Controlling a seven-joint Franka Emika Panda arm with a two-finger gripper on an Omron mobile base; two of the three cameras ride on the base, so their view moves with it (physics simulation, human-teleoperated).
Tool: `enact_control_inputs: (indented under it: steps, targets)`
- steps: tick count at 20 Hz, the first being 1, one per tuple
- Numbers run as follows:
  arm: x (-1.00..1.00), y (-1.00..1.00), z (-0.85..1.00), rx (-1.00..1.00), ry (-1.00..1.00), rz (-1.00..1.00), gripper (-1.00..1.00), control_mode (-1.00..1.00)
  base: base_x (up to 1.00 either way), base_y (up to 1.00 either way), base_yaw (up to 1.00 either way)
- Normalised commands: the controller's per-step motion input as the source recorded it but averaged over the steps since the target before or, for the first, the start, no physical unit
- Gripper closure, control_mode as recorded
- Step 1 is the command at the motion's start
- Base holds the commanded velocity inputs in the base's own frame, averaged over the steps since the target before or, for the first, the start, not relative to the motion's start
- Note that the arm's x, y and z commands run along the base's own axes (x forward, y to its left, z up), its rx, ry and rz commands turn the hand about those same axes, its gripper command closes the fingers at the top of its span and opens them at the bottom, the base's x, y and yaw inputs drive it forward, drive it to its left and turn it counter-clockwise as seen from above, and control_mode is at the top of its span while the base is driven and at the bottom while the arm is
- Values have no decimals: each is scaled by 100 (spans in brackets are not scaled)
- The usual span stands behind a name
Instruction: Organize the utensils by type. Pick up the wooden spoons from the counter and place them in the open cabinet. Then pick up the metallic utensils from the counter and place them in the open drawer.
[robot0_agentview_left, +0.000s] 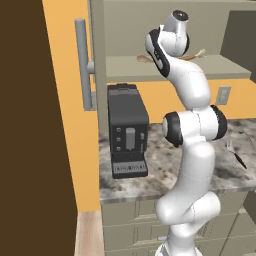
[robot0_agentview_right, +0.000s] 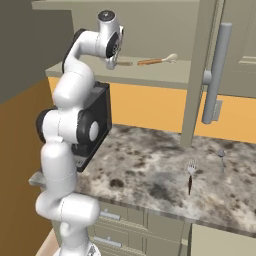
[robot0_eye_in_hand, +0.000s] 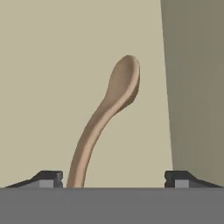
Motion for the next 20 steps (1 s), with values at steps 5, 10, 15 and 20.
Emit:
enact_control_inputs:
  steps: [5, 10, 15, 20]
  targets:
    - [0, -72, -14, 0, -33, -5, -100, -100, 0, 0, 0]
    - [-32, -78, -11, 2, -50, -5, -100, -100, 0, 0, 0]
    - [-100, -15, -2, 11, -10, -4, -100, -100, 0, 0, 0]
    - [-100, 4, 0, 1, 3, 0, -100, -100, 0, 0, 0]
